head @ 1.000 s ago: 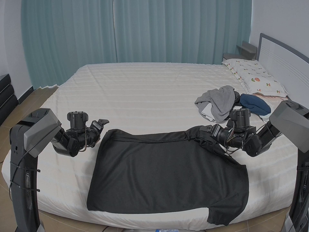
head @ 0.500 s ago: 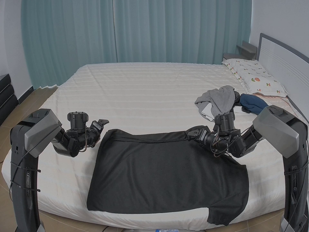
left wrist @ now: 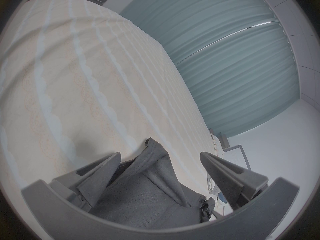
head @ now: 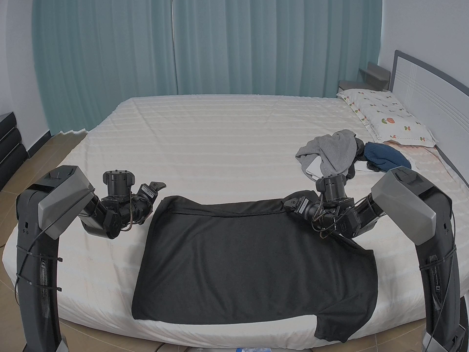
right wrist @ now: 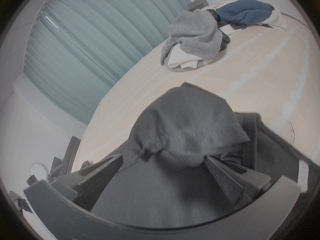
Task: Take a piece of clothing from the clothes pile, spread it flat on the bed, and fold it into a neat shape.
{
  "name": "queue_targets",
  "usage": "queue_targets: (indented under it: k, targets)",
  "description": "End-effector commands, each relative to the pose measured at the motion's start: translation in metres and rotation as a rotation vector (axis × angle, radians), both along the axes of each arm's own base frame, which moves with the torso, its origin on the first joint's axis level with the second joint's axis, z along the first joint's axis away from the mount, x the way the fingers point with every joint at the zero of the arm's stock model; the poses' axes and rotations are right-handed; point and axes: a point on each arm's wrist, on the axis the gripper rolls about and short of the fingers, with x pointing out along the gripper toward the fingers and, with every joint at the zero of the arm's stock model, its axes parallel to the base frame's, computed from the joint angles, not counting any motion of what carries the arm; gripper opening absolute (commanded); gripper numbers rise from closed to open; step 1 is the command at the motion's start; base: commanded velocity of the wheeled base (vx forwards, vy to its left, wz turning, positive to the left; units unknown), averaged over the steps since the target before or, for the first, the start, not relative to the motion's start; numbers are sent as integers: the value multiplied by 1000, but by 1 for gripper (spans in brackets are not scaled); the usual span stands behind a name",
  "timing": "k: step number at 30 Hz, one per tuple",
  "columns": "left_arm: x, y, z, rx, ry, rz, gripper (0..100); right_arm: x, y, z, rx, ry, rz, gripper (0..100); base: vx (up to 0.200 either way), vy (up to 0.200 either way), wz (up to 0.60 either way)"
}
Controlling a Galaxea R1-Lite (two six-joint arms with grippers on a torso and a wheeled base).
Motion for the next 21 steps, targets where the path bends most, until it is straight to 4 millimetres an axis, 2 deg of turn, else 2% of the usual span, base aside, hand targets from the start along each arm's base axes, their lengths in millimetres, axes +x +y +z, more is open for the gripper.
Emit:
queue_targets:
  k: [1, 3, 4, 7, 11, 13, 17, 21]
  targets:
    - [0, 0, -1, 0, 2, -1, 100, 30, -12, -12, 4, -100, -97, 100, 0, 0, 0]
    - [0, 0, -1, 0, 2, 1, 100, 52, -22, -1, 7, -254, -190, 100, 0, 0, 0]
    - [0, 0, -1, 0, 2, -1, 100, 60, -26, 2, 4, -296, -219, 0, 0, 0, 0]
    - [0, 0, 0, 0, -1, 1, 100, 73, -39, 14, -18, -380, -259, 0, 0, 0, 0]
    - [2, 0, -1, -1, -3, 1, 100, 75, -51, 18, -46, -390, -276, 0, 0, 0, 0]
    - [3, 0, -1, 0, -6, 2, 100, 66, -60, 11, -74, -325, -280, 0, 0, 0, 0]
    - [3, 0, -1, 0, -6, 2, 100, 42, -62, -3, -90, -217, -195, 0, 0, 0, 0]
    - [4, 0, -1, 0, -8, 2, 100, 33, -64, -4, -99, -185, -163, 0, 0, 0, 0]
